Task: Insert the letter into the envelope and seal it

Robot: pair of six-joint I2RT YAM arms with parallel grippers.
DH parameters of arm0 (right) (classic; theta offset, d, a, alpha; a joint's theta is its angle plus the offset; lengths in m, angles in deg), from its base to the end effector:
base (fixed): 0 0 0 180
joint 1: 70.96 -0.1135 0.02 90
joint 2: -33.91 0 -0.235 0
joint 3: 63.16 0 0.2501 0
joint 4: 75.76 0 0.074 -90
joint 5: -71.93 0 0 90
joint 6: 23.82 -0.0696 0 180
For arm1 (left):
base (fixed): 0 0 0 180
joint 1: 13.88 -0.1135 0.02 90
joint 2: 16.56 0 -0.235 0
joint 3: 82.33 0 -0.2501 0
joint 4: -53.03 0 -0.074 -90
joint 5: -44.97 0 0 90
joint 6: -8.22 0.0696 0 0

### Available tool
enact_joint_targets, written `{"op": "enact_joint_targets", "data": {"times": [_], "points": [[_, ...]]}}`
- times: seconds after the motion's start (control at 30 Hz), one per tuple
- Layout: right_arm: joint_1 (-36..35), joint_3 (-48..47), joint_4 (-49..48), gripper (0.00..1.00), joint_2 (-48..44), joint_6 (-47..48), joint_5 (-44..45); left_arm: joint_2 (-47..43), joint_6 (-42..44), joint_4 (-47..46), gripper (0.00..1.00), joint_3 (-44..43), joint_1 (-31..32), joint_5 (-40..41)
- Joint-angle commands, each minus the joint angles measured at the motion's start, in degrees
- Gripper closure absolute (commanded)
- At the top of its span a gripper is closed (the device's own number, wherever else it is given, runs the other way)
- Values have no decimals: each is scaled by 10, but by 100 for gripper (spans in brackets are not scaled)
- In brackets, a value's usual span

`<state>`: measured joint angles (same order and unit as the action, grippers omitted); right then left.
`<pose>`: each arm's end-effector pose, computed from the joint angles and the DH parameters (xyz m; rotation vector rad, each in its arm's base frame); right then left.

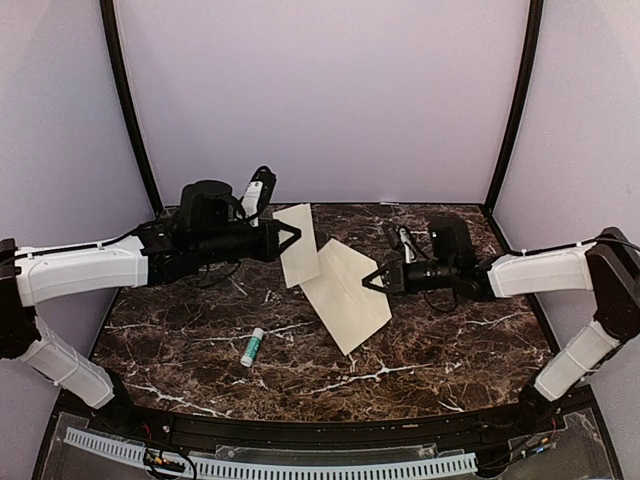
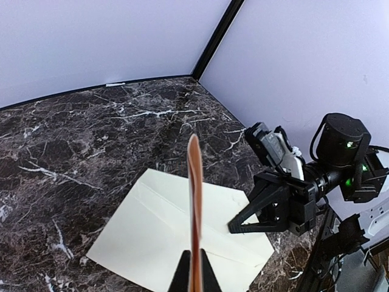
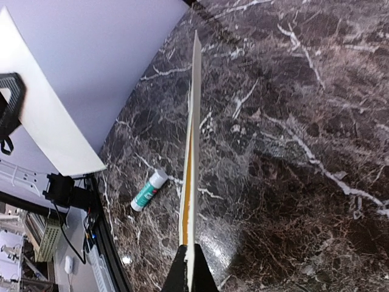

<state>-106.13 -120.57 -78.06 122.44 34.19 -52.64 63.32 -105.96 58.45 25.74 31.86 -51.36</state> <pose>0.2577 0.2299 0.1559 -0.4704 2.2104 1.3029 0.2497 -0.2673 0.2771 0.4390 1.8599 -0.9510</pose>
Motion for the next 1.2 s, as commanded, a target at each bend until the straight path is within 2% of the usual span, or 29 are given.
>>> {"op": "enact_joint_targets", "data": {"times": [0.0, 0.2, 0.43, 0.6, 0.83, 1.17], "points": [[-3, 17, 10, 100, -71, -45, 103, 44, -30, 21, 100, -66, 21, 19], [-25, 23, 46, 100, -149, -63, 262, 132, -67, 44, 100, -174, 53, 39], [-52, 31, 51, 100, -186, -67, 362, 235, -98, 68, 100, -306, 79, 50], [-61, 34, 53, 100, -199, -64, 408, 281, -116, 108, 100, -377, 80, 57], [-80, 31, 56, 100, -194, -54, 453, 333, -108, 163, 100, -452, 89, 113], [-94, 11, 78, 100, -173, -22, 508, 360, -78, 217, 100, -501, 92, 161]]}}
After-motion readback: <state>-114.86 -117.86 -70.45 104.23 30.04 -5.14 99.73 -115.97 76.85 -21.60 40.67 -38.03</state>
